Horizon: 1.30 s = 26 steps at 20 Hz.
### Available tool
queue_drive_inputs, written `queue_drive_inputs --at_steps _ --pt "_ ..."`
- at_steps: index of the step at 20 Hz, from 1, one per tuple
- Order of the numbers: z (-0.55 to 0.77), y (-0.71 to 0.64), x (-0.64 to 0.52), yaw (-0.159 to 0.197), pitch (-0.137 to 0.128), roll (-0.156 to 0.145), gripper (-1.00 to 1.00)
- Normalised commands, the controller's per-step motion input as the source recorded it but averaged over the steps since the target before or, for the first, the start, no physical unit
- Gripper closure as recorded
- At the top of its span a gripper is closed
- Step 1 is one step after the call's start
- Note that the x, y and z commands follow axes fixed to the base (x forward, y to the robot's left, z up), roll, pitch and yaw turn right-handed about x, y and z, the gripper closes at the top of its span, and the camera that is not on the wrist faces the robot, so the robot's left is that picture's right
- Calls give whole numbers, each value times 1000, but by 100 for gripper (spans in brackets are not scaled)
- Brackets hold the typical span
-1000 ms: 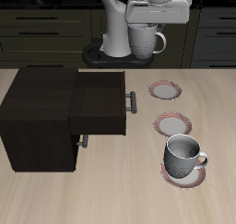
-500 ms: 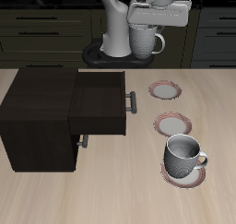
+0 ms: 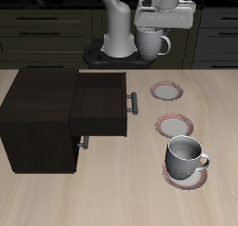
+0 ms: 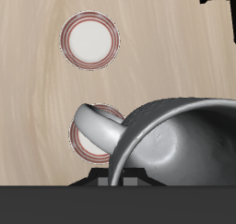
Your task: Place the porcelain mug that is in the drawer onto the nearest plate relative to the robot
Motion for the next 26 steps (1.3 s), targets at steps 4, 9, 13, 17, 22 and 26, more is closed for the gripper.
queue_drive_inputs --at_steps 4,9,13,17,22,26 --pt "-161 337 -184 19 -12 66 100" --pt "-267 200 92 -20 56 42 100" --pt "-333 135 67 -23 43 17 100" --pt "-363 189 83 -33 86 34 100" --pt "-363 262 49 24 30 40 100" --pt "-268 180 153 17 43 33 100"
